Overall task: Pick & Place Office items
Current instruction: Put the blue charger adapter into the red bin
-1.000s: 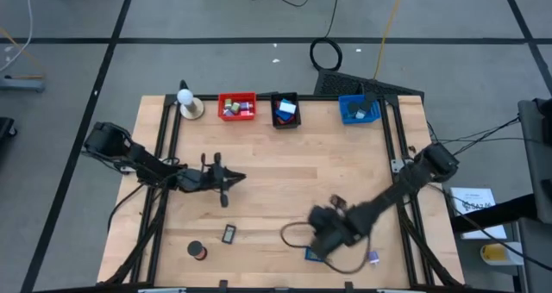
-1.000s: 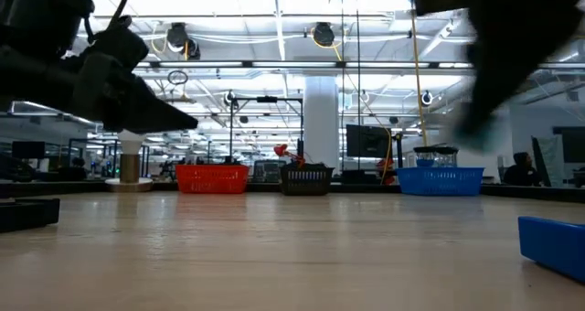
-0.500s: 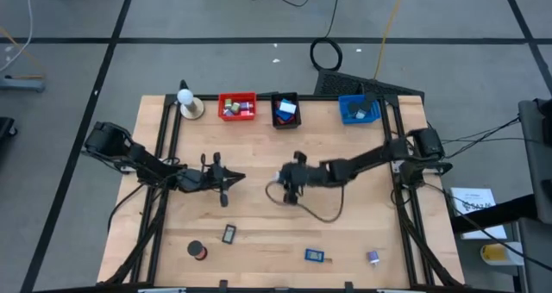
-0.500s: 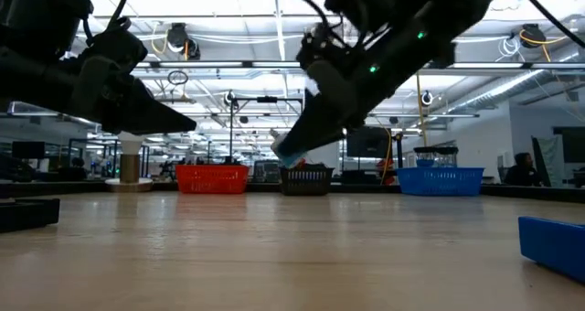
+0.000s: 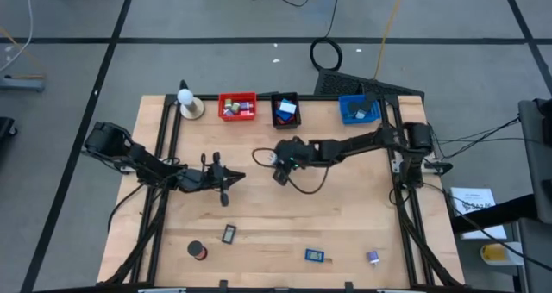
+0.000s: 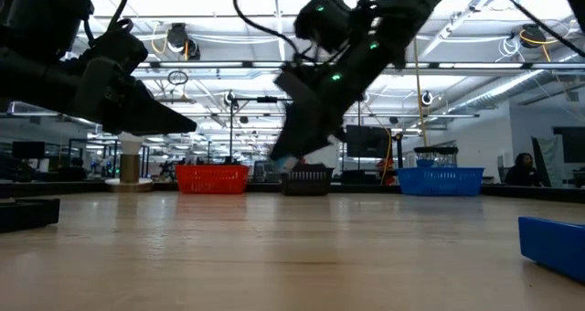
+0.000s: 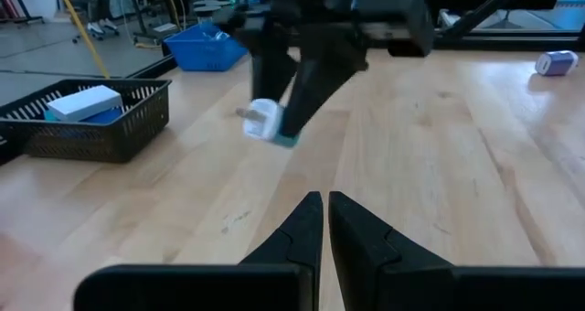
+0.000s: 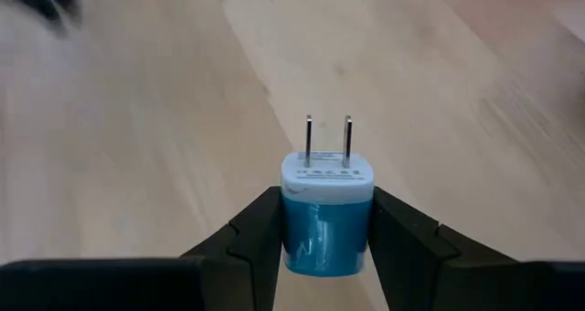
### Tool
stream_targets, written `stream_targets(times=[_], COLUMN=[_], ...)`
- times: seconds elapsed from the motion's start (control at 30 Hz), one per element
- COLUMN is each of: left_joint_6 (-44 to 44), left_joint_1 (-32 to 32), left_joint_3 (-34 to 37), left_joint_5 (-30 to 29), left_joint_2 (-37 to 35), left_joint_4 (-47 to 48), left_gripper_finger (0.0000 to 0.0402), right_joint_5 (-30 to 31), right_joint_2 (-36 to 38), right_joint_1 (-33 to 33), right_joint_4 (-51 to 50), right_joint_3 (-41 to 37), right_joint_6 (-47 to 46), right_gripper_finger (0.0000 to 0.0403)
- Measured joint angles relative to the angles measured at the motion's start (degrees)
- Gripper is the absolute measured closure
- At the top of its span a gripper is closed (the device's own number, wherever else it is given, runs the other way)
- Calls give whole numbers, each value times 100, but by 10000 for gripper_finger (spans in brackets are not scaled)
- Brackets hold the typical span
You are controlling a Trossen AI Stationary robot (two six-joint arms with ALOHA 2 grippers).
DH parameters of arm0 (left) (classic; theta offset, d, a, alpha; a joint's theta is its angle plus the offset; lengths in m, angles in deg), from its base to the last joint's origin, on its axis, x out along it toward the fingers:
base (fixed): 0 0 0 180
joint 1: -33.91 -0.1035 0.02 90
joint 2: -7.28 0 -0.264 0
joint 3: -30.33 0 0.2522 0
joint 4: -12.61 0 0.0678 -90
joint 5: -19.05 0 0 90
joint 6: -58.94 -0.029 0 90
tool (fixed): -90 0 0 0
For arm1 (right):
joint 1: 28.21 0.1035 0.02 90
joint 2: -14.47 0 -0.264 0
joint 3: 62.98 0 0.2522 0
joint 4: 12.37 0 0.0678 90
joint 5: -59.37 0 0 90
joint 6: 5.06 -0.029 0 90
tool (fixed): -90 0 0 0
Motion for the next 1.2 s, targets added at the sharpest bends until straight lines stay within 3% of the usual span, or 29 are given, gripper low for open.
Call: stream_targets(times=[0.37,0.67,0.87,1.0,1.2], left_joint_6=[13,75,254,654,1213], left_joint_1=[0,0,0,0,0], left_joint_3=[-1,-1,-1,-2,-588], left_joint_5=[0,0,0,0,0], left_joint_2=[0,0,0,0,1], left_joint_4=[62,65,130,243,1659], left_gripper_finger=[371,371,371,371,371], right_joint_5=[-437,-283,-276,-71,1178], right_joint_2=[-709,-749,-420,79,949], right_joint_1=[-70,55,123,284,483], right_joint_4=[111,717,500,55,680], right_joint_3=[337,328,319,87,-1124], right_joint_6=[213,410,840,1222,1213], right_gripper_finger=[267,204,180,206,300])
